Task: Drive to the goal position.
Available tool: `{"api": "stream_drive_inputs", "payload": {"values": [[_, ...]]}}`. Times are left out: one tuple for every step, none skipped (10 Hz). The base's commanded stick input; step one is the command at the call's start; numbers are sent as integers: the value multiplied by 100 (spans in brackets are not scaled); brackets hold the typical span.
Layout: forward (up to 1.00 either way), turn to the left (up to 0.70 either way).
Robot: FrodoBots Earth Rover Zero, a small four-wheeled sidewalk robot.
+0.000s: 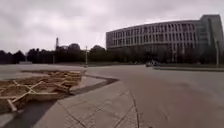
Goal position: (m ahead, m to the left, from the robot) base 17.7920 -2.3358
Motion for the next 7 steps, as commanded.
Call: {"api": "stream_drive_inputs", "payload": {"values": [[68, 0], [68, 0], [69, -21], [70, -35], [70, -35], [69, -34], [69, -34]]}}
